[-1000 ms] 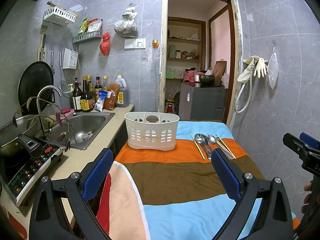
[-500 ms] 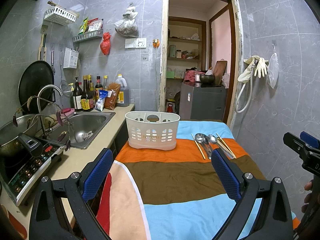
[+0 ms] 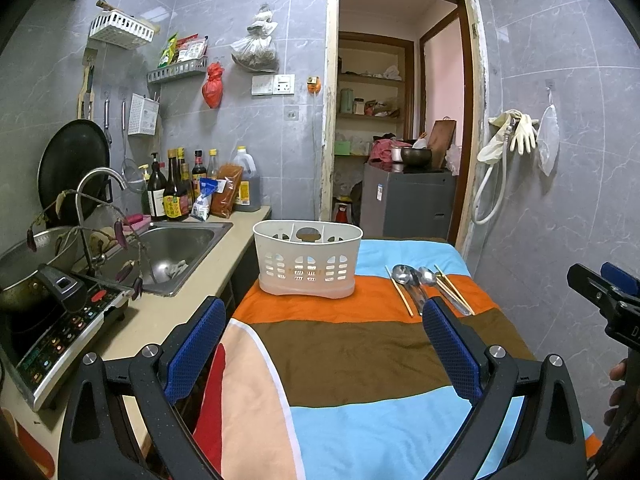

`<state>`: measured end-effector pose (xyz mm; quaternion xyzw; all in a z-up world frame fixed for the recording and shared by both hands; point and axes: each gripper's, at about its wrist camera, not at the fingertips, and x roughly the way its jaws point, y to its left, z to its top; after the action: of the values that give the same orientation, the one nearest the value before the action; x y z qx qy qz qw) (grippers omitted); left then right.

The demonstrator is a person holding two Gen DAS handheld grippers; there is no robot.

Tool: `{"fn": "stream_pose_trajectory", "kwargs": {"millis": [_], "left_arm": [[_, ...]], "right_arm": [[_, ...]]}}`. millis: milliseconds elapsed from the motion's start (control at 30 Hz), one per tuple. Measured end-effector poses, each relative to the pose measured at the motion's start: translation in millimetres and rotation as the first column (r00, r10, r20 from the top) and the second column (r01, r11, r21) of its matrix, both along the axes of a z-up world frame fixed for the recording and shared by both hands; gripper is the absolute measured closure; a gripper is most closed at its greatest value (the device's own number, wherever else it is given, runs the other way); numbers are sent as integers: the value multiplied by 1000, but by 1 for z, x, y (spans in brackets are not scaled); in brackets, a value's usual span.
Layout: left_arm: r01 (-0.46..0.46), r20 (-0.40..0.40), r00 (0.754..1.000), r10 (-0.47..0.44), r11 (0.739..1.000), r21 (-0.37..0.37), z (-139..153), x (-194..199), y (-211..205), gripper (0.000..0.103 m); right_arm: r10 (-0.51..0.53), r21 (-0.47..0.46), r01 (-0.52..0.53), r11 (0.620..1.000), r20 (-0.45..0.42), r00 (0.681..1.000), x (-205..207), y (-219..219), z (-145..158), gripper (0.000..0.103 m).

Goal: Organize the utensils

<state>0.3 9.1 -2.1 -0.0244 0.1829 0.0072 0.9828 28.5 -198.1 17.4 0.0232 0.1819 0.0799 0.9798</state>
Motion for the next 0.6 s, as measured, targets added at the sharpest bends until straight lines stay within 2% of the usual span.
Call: {"fn": "stream_pose_trajectory", "kwargs": {"millis": [333,600], "left_arm": [[12,-23,1000,-12,1000,2,-10,-3,12,6],[27,-37,999,-27,1000,7,-10,10,18,6]], "right_arm": [[-3,4,3,1000,-12,1000,-1,9,-7,0],[-11,1,11,1000,-30,999,2,16,-8,0]]}}
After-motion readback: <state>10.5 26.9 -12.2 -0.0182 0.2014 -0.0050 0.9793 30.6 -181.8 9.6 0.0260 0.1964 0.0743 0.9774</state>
